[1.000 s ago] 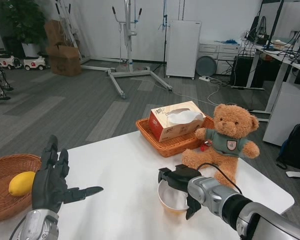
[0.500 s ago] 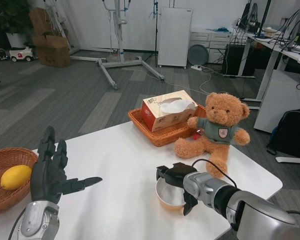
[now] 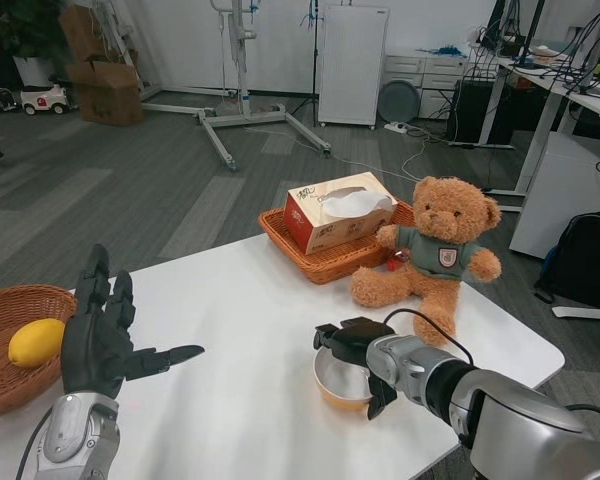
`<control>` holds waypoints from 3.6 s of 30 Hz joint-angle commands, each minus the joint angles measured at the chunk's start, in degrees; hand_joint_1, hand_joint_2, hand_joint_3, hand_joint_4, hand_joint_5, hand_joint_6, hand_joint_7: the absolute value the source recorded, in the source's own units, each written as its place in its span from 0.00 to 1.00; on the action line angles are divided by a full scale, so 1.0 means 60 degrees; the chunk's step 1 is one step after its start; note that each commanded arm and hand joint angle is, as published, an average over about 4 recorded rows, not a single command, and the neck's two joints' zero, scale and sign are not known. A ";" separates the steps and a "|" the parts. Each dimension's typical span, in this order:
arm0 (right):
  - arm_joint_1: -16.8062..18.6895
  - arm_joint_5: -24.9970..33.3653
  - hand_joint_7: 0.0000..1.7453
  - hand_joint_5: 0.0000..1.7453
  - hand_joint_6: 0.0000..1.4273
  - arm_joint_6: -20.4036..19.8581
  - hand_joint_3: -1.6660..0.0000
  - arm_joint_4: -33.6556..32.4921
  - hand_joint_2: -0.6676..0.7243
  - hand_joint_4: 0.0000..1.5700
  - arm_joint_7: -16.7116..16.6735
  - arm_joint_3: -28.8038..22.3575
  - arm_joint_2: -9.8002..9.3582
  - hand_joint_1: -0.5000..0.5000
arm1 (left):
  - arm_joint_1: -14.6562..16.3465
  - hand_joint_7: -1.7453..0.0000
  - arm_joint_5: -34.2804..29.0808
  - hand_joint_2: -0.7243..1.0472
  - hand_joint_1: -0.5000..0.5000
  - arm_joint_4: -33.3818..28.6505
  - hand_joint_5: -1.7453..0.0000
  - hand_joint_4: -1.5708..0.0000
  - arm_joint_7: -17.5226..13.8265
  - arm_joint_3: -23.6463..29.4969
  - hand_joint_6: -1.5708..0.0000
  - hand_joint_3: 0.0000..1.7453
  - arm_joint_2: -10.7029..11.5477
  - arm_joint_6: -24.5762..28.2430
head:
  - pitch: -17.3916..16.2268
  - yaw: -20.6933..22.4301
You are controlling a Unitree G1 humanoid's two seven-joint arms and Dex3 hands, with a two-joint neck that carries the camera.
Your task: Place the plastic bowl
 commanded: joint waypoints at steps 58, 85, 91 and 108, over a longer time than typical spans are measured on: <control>0.0418 -0.1088 0.27 0.00 0.92 -0.2571 0.90 -0.1259 0.82 0.02 -0.1416 -0.2317 -0.0283 0.25 | -0.0146 1.00 -0.0101 0.45 0.00 0.0315 1.00 1.00 0.0001 0.0082 1.00 0.00 0.0157 -0.0072 | 0.0187 0.0108; 0.2725 -0.0165 0.25 0.00 0.92 -0.4003 0.95 -0.5430 0.77 0.02 -0.2270 -0.7319 -0.0353 0.25 | -0.0271 1.00 -0.0101 0.45 0.00 0.0337 1.00 1.00 -0.0014 0.0243 1.00 0.00 0.0186 -0.0072 | 0.0982 -0.0127; 0.2846 0.0465 0.27 0.00 0.93 -0.4370 0.94 -0.5283 0.77 0.02 -0.2563 -0.7737 -0.0294 0.25 | -0.0271 1.00 -0.0101 0.45 0.00 0.0326 1.00 1.00 -0.0021 0.0404 1.00 0.00 0.0186 -0.0072 | 0.1240 -0.0280; 0.3073 0.1483 0.26 0.00 0.92 -0.4600 0.95 -0.5356 0.77 0.02 -0.2599 -0.7865 -0.0221 0.25 | -0.0285 1.00 -0.0031 0.45 0.00 0.0125 1.00 1.00 -0.0039 0.0565 1.00 0.00 0.0274 -0.0072 | 0.1758 -0.0397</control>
